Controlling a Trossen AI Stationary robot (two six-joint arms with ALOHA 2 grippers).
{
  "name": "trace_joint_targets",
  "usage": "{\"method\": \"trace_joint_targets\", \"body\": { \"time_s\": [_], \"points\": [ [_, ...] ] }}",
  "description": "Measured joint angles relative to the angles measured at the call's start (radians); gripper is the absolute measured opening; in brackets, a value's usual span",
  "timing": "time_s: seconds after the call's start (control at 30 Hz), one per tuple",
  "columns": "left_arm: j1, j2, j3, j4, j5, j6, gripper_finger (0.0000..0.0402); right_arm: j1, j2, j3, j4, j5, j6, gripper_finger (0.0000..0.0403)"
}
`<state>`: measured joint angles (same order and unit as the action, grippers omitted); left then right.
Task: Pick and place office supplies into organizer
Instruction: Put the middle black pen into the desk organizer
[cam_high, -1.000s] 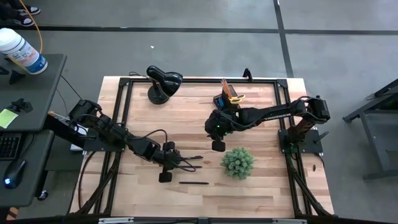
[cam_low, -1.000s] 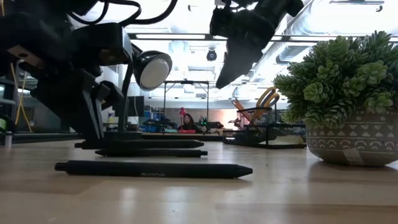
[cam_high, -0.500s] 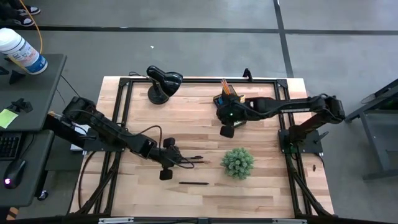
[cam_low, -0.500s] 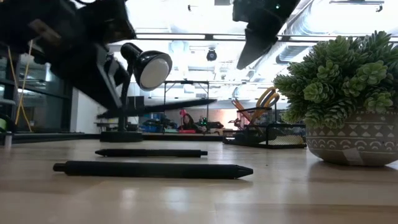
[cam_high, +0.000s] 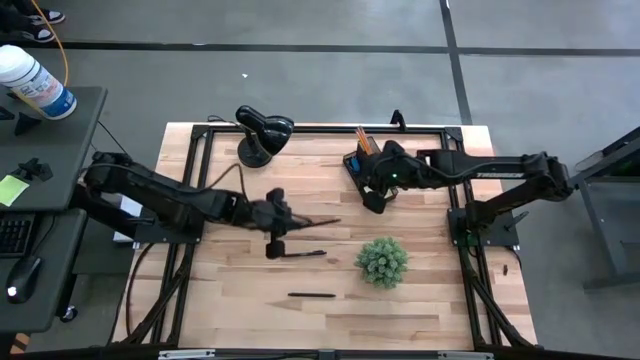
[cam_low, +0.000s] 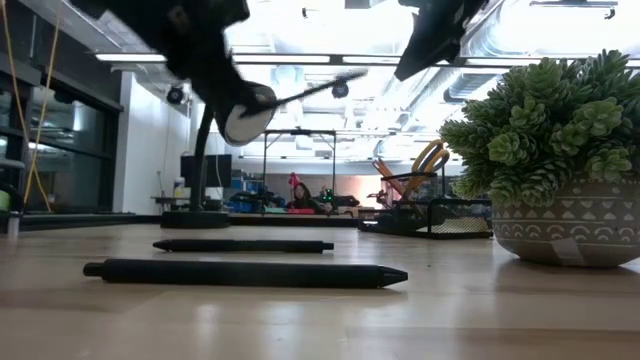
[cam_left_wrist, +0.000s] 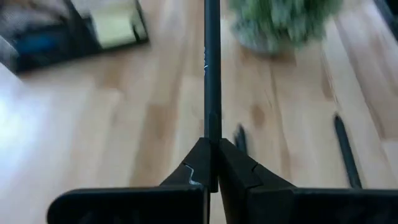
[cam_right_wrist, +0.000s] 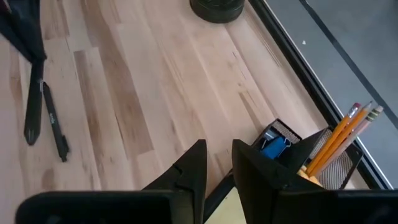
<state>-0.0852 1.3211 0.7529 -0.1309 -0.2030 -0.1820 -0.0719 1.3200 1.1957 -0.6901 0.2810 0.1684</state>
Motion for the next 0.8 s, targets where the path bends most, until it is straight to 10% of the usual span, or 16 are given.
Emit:
{"method": "trace_joint_targets", "body": {
  "time_s": [0.53, 0.8],
  "points": [
    [0.176, -0.045, 0.304, -0.145, -0.039, 0.344, 0.0000, 0.001, -0.089, -0.006, -0.036, 0.170, 0.107, 0.0073],
    [0.232, -0.044, 0.343, -0.173, -0.019, 0.382, 0.0000, 0.000, -0.295, -0.477, 0.507, 0.155, 0.390, 0.0073]
  ]
}}
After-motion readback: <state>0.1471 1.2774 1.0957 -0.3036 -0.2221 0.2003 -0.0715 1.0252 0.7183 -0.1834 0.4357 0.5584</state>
